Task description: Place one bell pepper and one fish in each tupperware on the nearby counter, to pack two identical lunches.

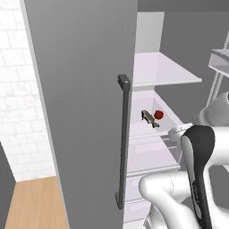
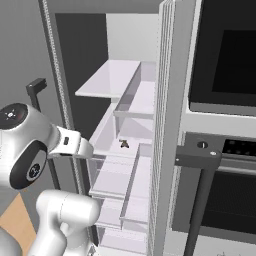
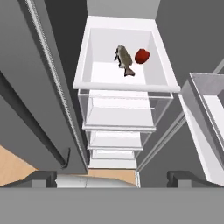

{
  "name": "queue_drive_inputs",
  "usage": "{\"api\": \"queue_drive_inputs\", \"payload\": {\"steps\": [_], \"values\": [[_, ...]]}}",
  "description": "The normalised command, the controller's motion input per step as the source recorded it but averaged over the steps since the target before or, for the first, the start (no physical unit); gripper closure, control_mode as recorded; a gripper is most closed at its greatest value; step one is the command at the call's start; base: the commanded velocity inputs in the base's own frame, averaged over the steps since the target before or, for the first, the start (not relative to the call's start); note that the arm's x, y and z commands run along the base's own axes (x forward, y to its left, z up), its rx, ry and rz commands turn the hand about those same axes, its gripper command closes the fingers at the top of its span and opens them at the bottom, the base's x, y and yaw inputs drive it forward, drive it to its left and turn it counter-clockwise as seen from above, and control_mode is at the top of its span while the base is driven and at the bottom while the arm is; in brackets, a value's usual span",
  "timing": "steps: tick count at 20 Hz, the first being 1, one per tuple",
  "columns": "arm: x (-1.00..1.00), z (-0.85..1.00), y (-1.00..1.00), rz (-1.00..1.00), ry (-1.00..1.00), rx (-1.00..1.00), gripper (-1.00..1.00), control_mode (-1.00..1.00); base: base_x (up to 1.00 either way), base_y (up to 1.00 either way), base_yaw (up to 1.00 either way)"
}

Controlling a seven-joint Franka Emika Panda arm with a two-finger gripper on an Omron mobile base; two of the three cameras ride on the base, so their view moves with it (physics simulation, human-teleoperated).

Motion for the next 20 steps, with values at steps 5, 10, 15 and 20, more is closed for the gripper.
{"api": "queue_drive_inputs", "payload": {"steps": [5,10,15,20], "values": [[0.62,-0.48,0.0,-0.03,-0.04,-0.05,-1.0,-1.0,0.0,0.0,0.0],[0.45,-0.61,-0.02,0.0,-0.11,-0.03,-1.0,-1.0,0.0,0.0,0.0],[0.47,-0.44,-0.16,0.0,-0.09,0.0,-1.0,-1.0,0.0,0.0,0.0],[0.47,-0.34,-0.21,0.0,-0.04,0.0,-1.0,-1.0,0.0,0.0,0.0]]}}
